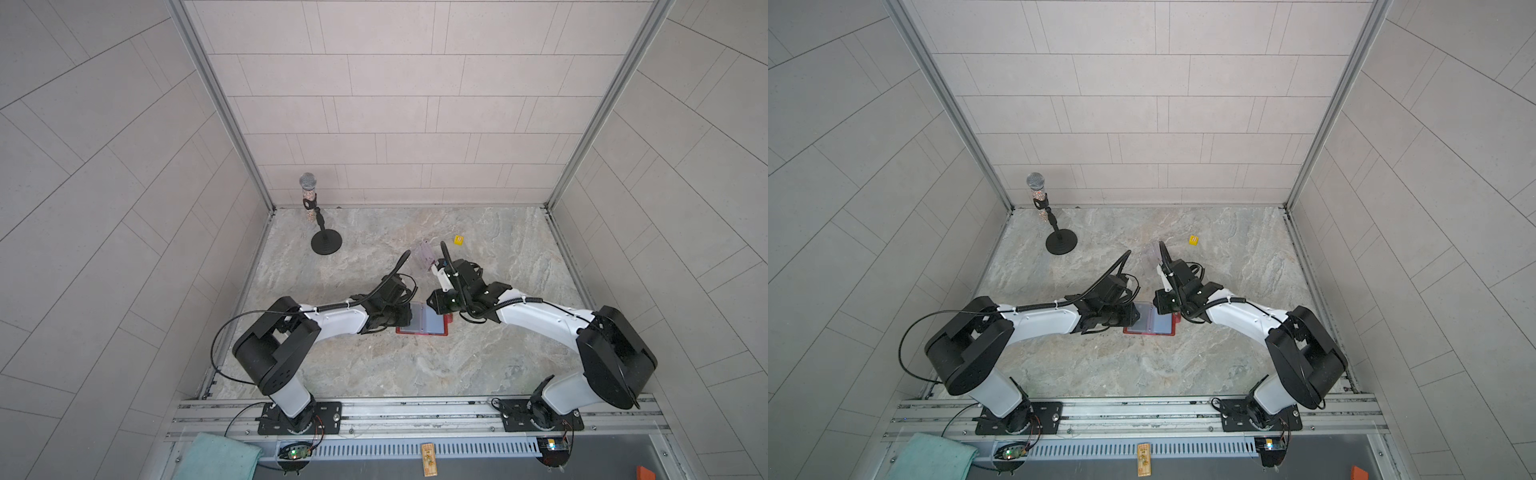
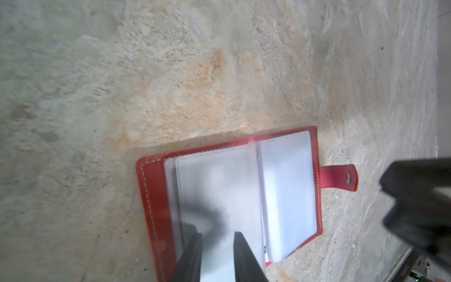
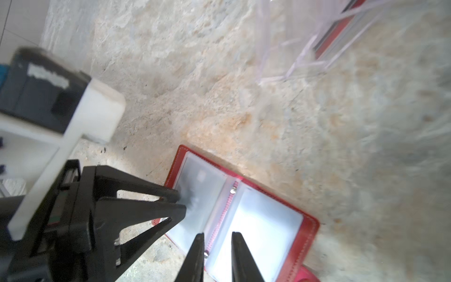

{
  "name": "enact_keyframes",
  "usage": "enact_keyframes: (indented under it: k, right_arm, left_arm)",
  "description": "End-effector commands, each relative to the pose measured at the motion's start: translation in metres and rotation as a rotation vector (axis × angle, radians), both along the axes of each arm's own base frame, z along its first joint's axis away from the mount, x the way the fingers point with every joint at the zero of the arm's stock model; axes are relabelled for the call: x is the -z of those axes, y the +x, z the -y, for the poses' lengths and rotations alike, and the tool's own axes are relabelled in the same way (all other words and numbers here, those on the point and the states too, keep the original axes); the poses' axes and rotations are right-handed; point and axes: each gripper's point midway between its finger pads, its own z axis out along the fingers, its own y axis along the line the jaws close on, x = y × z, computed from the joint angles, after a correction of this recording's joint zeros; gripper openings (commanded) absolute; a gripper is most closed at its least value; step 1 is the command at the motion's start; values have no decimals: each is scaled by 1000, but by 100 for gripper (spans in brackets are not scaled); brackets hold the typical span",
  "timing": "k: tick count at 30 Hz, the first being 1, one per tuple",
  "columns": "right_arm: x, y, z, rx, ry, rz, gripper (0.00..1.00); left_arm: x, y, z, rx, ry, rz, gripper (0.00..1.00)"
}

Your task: Put the credit cards into the card holder

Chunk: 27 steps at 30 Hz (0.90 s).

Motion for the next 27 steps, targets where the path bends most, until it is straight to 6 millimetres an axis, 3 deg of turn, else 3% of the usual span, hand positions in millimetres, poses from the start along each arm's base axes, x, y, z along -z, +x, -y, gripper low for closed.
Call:
enact_keyframes:
  k: [1,6,11,19,27]
  right_arm:
    - [-5,5,29,22,-93,-3,23]
    - [-13,22,50,55,-104,-3,26]
    - [-22,45,55,52,-93,3,32]
    - [-27,85,43,9,-113,-31,45]
    - [-26,121,32,-23,-152,-41,54]
  left_arm:
    - [2,1,-4,-8,23,-17,30]
    - [-16,13,-7,-11,31,6,31]
    - [-39,36,-11,-26,41,37,35]
    - [-57,90,-17,-74,-10,12,40]
    - [-65,141,-10,-114,-124,-27,48]
